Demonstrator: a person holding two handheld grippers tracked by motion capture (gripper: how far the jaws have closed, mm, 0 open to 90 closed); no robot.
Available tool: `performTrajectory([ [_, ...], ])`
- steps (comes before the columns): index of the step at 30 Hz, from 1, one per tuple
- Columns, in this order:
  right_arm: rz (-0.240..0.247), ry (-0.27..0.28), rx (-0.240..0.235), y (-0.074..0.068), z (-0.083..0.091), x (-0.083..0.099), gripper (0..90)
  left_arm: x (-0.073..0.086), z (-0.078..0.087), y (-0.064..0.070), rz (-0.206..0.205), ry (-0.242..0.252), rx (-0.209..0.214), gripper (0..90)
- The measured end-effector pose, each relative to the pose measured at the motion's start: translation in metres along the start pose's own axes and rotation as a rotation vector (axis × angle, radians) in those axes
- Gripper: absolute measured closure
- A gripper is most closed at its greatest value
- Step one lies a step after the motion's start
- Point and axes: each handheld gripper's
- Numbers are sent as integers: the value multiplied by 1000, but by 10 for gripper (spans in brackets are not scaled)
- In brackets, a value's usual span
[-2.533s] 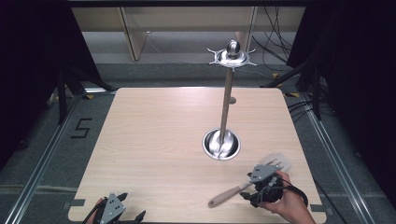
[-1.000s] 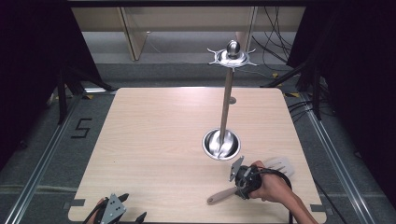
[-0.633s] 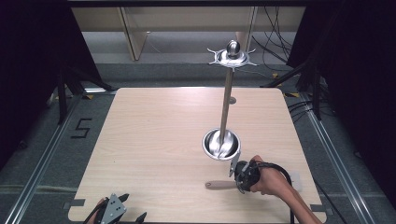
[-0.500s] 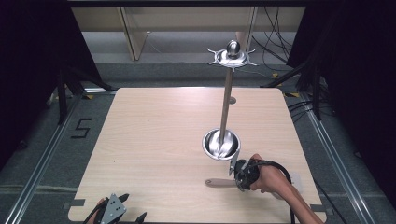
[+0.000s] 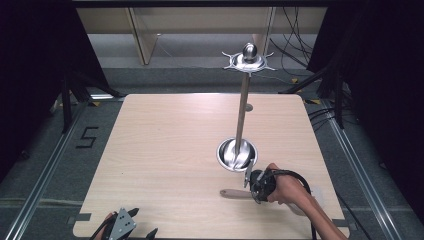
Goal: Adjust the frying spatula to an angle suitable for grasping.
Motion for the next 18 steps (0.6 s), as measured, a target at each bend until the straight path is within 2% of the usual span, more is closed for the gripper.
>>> performTrajectory([
  [1,4,-1,4,0,0,0,760,-1,0,-2,-33,-4,1,151],
  [2,25,9,14,1,-1,1,763,-1,1,-3,-47,-7,0,152],
  [4,-9,26,19,0,0,2,763,-1,1,-3,-36,-9,3,152],
  [5,-17,26,22,0,0,4,764,-2,1,-4,-59,-6,3,152],
  [6,-17,43,26,0,0,5,763,-2,1,-4,-60,-3,-3,152],
  [7,-4,64,29,1,-1,7,764,-1,0,-3,-43,-1,-5,152],
  [8,-48,62,26,0,0,8,764,-1,1,-3,-48,-4,1,152],
  [11,-62,106,30,1,1,13,765,-1,1,-3,-44,-5,1,152],
  [12,-29,129,32,5,1,16,765,-1,1,-3,-42,-5,3,152],
  [13,-69,137,34,3,3,17,765,-1,1,-3,-42,-5,3,152],
  [14,-82,164,45,3,5,20,766,-1,0,-3,-42,-6,2,152],
  [16,-89,205,50,4,8,23,766,0,1,0,-3,-12,2,152],
  [18,-75,241,46,6,14,30,767,-1,1,-3,-41,-5,3,152],
])
Point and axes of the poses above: each handheld gripper's, and its own axes: z roughly backward along the jaws, x roughly out of its underside, y roughly to its right, and after that the axes turned 6 degrees about -x, right-handed
